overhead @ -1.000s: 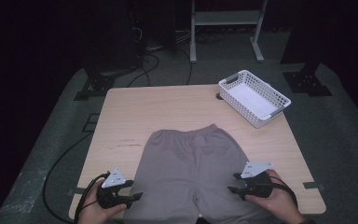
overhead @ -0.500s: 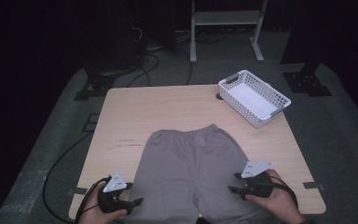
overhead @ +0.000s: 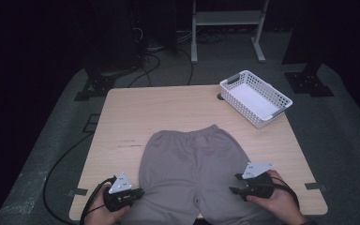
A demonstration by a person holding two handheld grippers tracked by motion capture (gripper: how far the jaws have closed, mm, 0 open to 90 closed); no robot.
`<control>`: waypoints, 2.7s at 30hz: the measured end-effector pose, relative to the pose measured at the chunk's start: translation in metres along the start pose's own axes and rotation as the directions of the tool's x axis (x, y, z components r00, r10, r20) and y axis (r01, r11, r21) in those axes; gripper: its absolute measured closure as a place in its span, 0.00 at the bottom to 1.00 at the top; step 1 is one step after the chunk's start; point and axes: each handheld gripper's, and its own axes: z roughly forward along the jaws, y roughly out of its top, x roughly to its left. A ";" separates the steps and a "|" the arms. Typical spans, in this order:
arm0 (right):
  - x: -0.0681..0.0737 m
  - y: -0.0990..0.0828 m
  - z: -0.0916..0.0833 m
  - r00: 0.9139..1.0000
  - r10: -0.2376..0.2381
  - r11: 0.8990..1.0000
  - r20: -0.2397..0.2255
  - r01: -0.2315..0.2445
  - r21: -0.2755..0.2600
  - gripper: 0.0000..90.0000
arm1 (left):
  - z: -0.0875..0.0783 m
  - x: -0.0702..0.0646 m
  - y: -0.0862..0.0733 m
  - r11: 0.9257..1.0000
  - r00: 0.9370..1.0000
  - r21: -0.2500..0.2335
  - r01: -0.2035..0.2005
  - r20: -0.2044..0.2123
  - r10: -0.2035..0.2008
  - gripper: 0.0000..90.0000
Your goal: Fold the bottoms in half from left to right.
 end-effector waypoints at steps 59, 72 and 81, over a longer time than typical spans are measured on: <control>-0.032 0.065 0.010 0.999 0.038 0.987 -0.024 -0.041 -0.156 0.56 | 0.098 -0.039 0.095 0.989 0.962 -0.023 -0.146 0.228 0.148 0.96; -0.040 0.111 0.026 0.998 0.003 0.985 -0.061 -0.013 -0.170 0.61 | 0.097 -0.039 0.094 0.987 0.962 -0.023 -0.156 0.223 0.157 0.95; -0.047 0.147 0.039 0.996 0.011 0.984 -0.084 -0.025 -0.174 0.61 | 0.096 -0.041 0.095 0.984 0.962 -0.011 -0.175 0.210 0.173 0.95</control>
